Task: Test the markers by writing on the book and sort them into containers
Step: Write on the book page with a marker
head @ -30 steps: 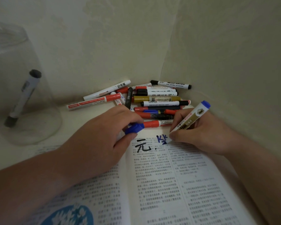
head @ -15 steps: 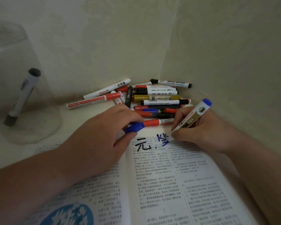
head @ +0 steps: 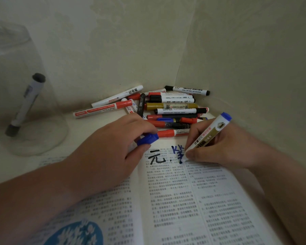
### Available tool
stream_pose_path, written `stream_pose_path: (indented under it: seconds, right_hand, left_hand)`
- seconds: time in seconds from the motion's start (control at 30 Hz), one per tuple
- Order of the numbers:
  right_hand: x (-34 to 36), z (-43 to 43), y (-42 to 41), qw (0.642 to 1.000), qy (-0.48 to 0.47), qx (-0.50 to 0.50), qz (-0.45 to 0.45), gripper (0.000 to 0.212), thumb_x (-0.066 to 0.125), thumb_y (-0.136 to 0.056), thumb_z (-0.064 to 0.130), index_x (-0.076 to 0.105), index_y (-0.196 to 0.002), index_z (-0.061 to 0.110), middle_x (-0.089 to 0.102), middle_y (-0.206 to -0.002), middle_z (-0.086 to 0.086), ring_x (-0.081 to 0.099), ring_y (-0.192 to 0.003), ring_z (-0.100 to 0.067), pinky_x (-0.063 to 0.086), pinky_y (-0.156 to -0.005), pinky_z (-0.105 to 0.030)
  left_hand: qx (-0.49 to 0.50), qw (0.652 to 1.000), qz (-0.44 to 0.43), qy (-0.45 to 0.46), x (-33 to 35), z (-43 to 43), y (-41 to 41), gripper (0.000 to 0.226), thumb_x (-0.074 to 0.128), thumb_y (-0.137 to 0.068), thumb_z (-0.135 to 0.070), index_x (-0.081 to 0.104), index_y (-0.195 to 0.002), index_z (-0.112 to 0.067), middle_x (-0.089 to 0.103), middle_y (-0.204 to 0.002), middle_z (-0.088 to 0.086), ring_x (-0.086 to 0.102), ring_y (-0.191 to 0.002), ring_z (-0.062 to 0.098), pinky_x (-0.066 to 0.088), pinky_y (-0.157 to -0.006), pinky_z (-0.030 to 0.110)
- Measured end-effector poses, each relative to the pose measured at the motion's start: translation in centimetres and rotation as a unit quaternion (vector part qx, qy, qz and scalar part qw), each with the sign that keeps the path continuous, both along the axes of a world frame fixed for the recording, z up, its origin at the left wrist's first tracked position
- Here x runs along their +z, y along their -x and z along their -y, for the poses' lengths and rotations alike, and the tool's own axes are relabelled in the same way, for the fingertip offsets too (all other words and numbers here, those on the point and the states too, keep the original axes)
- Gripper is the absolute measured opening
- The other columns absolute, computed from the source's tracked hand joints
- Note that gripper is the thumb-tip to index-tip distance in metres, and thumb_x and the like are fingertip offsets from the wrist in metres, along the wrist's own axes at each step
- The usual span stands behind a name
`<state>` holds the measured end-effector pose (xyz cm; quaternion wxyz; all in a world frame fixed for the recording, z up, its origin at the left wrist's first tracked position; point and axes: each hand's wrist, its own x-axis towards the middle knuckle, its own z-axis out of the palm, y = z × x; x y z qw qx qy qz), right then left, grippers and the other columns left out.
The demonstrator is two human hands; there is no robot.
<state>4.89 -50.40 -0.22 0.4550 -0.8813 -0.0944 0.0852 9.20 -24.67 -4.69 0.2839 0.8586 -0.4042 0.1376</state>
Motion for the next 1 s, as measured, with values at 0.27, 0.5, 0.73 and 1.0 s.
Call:
stream_pose_path:
  seconds: [0.27,0.5,0.73,1.0]
  right_hand:
    - [-0.2,0.4,-0.4,0.999,0.036,-0.021,-0.013,0.019,0.08,-0.074,0.009,0.064,-0.065,0.009,0.057,-0.06,-0.012,0.05,-0.055,-0.017,0.039,-0.05,-0.029]
    - [-0.5,0.6,-0.8,0.997,0.047,-0.053,0.022,0.02,0.078,-0.07,0.017,0.06,-0.068,0.009,0.056,-0.059,-0.004,0.053,-0.057,-0.011,0.042,-0.055,-0.027]
    - [-1.5,0.4,-1.3,0.956,-0.215,-0.133,0.147,0.014,0.078,-0.076,-0.001,0.07,-0.086,0.004,0.062,-0.063,-0.005,0.046,-0.046,-0.007,0.035,-0.045,-0.018]
    - [-1.3,-1.1,-0.7,0.929,-0.366,-0.037,0.042,0.009,0.064,-0.074,0.003,0.07,-0.081,0.004,0.035,-0.057,-0.011,0.028,-0.046,-0.016,0.022,-0.044,-0.023]
  left_hand:
    - [0.006,1.0,-0.007,-0.003,0.0,0.1,0.1,0.029,0.058,-0.092,-0.031,0.056,-0.119,-0.039,0.05,-0.108,-0.029,0.052,-0.1,-0.005,0.041,-0.078,0.011]
    - [0.003,1.0,-0.008,0.001,0.1,0.1,0.2,0.03,0.061,-0.091,-0.028,0.056,-0.119,-0.038,0.049,-0.107,-0.029,0.053,-0.1,-0.003,0.043,-0.08,0.012]
    - [0.016,0.999,-0.029,0.004,0.4,0.2,0.6,0.025,0.062,-0.087,-0.038,0.053,-0.11,-0.045,0.054,-0.099,-0.031,0.055,-0.094,-0.004,0.041,-0.075,0.014]
    - [0.0,0.992,-0.123,0.021,1.1,0.5,1.4,0.053,0.072,-0.085,-0.037,0.036,-0.117,-0.06,0.057,-0.111,-0.036,0.056,-0.106,-0.004,0.042,-0.08,0.014]
